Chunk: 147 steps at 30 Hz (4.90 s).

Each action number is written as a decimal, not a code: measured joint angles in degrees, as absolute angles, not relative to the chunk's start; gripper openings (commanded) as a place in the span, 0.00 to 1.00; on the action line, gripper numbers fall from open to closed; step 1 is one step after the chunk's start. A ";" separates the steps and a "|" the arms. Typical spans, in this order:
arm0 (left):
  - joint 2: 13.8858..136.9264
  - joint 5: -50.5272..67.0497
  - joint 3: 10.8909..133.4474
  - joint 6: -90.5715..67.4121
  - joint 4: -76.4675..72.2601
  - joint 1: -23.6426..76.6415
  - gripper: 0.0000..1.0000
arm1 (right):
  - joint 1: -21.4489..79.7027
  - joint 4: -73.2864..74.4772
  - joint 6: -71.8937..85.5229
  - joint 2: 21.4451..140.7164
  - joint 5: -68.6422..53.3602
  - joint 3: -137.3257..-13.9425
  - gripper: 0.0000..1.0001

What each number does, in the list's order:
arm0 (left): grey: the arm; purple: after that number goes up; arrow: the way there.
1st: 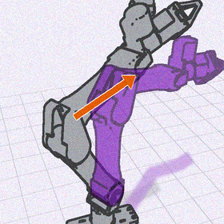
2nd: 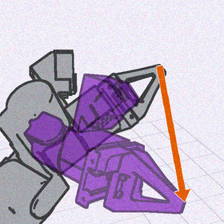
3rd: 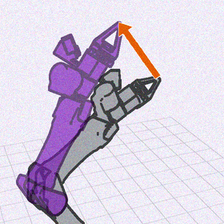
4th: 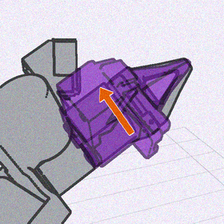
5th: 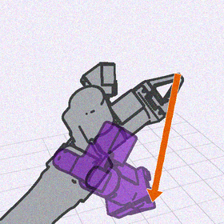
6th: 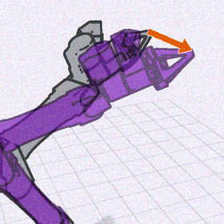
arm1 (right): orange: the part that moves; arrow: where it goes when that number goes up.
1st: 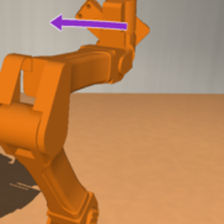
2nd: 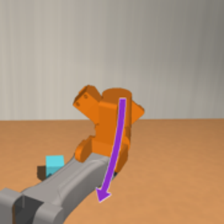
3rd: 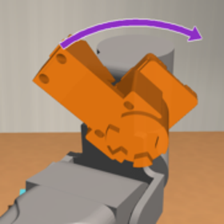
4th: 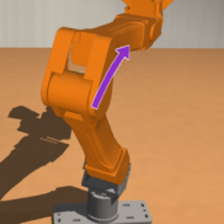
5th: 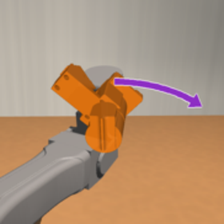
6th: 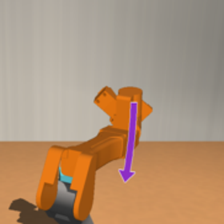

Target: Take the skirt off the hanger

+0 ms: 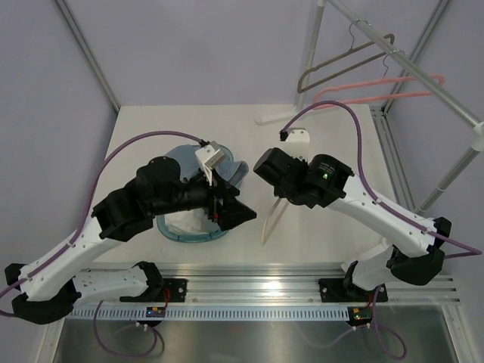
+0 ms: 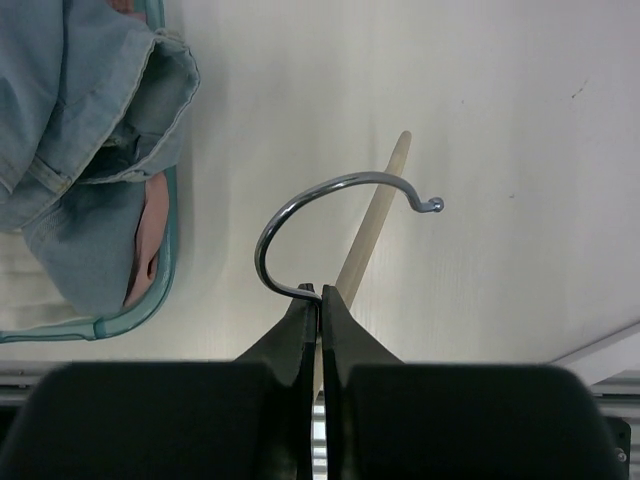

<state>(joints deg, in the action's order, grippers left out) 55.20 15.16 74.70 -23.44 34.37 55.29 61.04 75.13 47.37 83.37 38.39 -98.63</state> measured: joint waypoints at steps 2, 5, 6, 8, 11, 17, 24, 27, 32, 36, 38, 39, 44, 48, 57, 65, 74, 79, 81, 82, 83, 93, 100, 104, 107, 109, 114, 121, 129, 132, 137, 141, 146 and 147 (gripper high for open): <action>55.94 12.38 74.70 -23.14 35.20 58.94 0.97 | 60.93 75.99 47.88 83.68 39.64 -99.96 0.00; 56.64 8.84 74.65 -22.70 36.03 63.22 0.97 | 60.51 76.38 48.34 83.79 40.71 -100.99 0.00; 56.66 8.05 74.59 -22.59 36.21 64.38 0.97 | 60.38 76.42 48.38 83.79 41.08 -101.06 0.00; 56.62 6.61 74.41 -22.50 36.14 66.08 0.97 | 60.25 76.44 48.45 83.81 41.34 -101.06 0.00; 56.64 5.10 74.41 -22.52 35.86 67.61 0.97 | 60.20 76.60 48.45 84.18 41.41 -101.49 0.00; 57.60 2.63 74.41 -22.50 35.86 70.81 0.97 | 60.14 76.60 48.45 84.97 41.39 -101.91 0.00; 59.75 -0.64 74.56 -22.55 36.25 71.55 0.93 | 60.03 76.60 48.36 85.23 40.77 -101.95 0.00; 60.80 -2.48 74.54 -22.92 36.38 71.61 0.71 | 59.99 76.62 48.16 85.10 39.51 -101.97 0.00; 63.42 -7.25 74.70 -22.98 37.71 71.70 0.16 | 59.99 76.49 47.22 82.78 36.10 -101.38 0.04; 64.18 -10.15 74.87 -22.57 39.53 71.77 0.00 | 59.61 75.92 46.76 77.06 33.26 -97.78 0.57; 64.25 -11.27 74.91 -22.28 40.07 71.75 0.00 | 59.68 74.81 45.78 73.32 31.27 -95.96 0.74; 64.25 -11.94 75.00 -22.04 40.69 71.77 0.00 | 59.68 73.87 45.52 71.24 30.26 -94.76 0.88; 64.18 -14.11 75.05 -20.73 41.93 71.75 0.00 | 59.68 71.24 44.93 59.99 26.24 -88.82 1.00; 63.72 -14.41 75.42 -18.92 42.33 71.68 0.00 | 59.68 69.21 45.04 49.84 22.09 -81.08 0.76; 69.28 -13.43 92.03 -13.23 41.01 71.55 0.00 | 59.68 62.30 50.26 32.23 10.09 -50.85 0.00; 86.83 -10.37 115.35 -9.02 37.58 71.53 0.00 | 59.68 56.75 54.15 30.28 5.02 -43.44 0.00; 102.96 -7.55 125.62 -9.39 33.28 71.07 0.00 | 59.68 55.09 54.54 30.96 4.97 -44.69 0.00; 107.53 -4.73 127.92 -12.23 29.89 69.10 0.00 | 59.68 55.20 55.48 28.91 5.02 -44.66 0.00; 108.33 -3.49 128.29 -13.80 27.83 68.05 0.00 | 59.68 55.18 55.90 27.99 5.02 -44.66 0.00; 108.73 -2.57 128.42 -15.05 26.50 67.53 0.00 | 59.68 55.18 56.07 27.75 5.02 -44.66 0.00; 109.19 -1.56 128.70 -16.25 25.12 67.09 0.00 | 59.68 55.18 56.25 27.68 5.02 -44.64 0.00; 119.70 4.45 138.30 -26.44 12.36 66.11 0.00 | 59.68 55.13 57.19 27.42 4.99 -44.01 0.00; 123.68 5.39 138.63 -29.50 10.61 66.19 0.00 | 59.68 55.40 57.74 24.80 5.19 -44.01 0.00; 124.51 5.78 138.72 -30.50 9.78 66.19 0.00 | 59.68 55.42 58.06 24.23 5.34 -43.97 0.00; 124.68 6.09 138.78 -30.94 9.45 66.19 0.21 | 59.68 55.44 58.30 24.23 5.34 -43.75 0.00; 124.68 6.33 138.78 -30.68 9.39 66.19 0.54 | 59.68 55.44 58.37 24.23 5.34 -43.64 0.00; 123.74 6.42 137.34 -29.43 9.50 66.19 0.99 | 59.68 55.27 58.48 24.38 5.34 -43.05 0.00; 116.11 7.03 131.15 -26.17 11.22 65.52 0.99 | 59.68 53.65 58.78 26.65 5.30 -41.91 0.39; 95.61 6.92 118.06 -21.19 13.72 65.10 0.99 | 59.68 50.59 57.74 31.94 7.55 -41.93 0.99; 84.01 5.80 108.16 -19.66 13.61 65.12 0.99 | 59.68 49.58 56.58 34.92 9.65 -42.48 0.99; 62.98 0.30 87.64 -19.05 14.11 65.12 0.99 | 59.68 44.88 53.95 39.62 11.66 -42.92 0.99; 48.10 -6.85 70.32 -21.12 17.54 65.08 0.99 | 59.68 40.93 52.16 43.72 12.82 -43.24 1.00; 34.89 -12.36 51.68 -27.79 24.62 64.99 0.99 | 59.68 36.86 51.13 48.64 13.02 -44.16 0.99; 32.10 -12.73 47.94 -29.47 25.91 64.99 0.99 | 59.68 36.38 51.16 49.17 13.04 -44.21 0.99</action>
<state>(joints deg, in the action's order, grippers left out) 32.10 -12.73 47.94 -29.47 25.91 64.99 59.68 36.38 51.16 49.17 13.04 -44.21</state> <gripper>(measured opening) 0.985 0.993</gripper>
